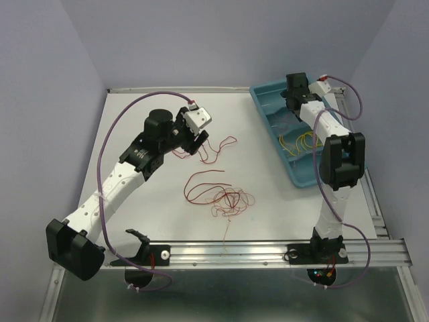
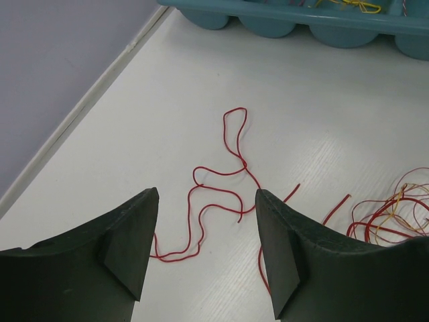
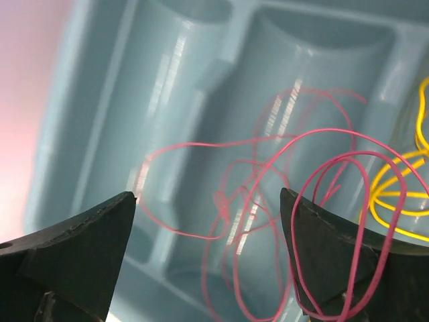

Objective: Untangle the cables
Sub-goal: Place the cable in the bin.

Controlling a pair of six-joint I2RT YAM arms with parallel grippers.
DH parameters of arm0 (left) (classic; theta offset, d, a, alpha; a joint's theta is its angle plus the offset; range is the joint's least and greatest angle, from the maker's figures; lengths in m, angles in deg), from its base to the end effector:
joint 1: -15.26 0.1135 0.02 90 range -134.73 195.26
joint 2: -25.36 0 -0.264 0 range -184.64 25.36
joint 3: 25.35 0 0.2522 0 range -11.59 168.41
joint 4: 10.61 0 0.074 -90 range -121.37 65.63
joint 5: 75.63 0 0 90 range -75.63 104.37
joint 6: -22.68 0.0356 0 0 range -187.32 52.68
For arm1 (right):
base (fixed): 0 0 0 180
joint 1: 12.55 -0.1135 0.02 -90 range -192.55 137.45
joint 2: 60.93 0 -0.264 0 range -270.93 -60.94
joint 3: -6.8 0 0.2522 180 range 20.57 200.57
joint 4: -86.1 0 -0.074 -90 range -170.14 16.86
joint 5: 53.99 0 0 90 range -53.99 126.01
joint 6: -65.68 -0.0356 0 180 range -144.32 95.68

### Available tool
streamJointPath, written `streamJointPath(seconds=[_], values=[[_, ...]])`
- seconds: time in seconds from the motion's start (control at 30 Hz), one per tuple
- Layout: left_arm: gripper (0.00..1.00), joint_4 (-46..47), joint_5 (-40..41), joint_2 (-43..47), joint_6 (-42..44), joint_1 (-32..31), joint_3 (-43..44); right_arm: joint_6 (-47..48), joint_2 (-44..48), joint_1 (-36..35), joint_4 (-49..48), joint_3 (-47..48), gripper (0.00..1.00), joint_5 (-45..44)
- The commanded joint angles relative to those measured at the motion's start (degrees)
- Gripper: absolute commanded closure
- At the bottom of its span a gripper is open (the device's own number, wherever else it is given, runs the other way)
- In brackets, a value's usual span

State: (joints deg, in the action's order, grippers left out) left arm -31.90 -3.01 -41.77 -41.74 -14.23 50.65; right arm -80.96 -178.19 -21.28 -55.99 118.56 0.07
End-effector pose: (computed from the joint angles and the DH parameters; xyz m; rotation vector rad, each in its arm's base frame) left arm 0.2316 -0.1432 0.3724 1.0141 1.4734 -0.3199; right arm 0.4644 0.0502 0.2533 1.1427 1.8355 -0.0867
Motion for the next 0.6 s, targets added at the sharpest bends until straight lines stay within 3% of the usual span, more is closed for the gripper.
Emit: streamJointPath(seconds=[0.0,0.17,0.33,0.57], values=[[0.29,1.82,-0.45,-0.19,0.52,0.05,-0.19,5.92,1.15,-0.41,5.48,8.61,0.05,-0.18],[0.29,1.55,-0.46,-0.45,0.52,0.05,-0.01,10.59,-3.24,0.73,7.14,16.78,0.05,5.08],[0.29,1.29,-0.45,-0.54,0.61,0.14,0.08,1.38,-10.18,1.52,16.35,22.75,0.05,5.80],[0.29,1.03,-0.89,-0.98,0.87,0.14,0.16,-11.55,-12.04,2.49,21.91,24.79,0.03,19.41]])
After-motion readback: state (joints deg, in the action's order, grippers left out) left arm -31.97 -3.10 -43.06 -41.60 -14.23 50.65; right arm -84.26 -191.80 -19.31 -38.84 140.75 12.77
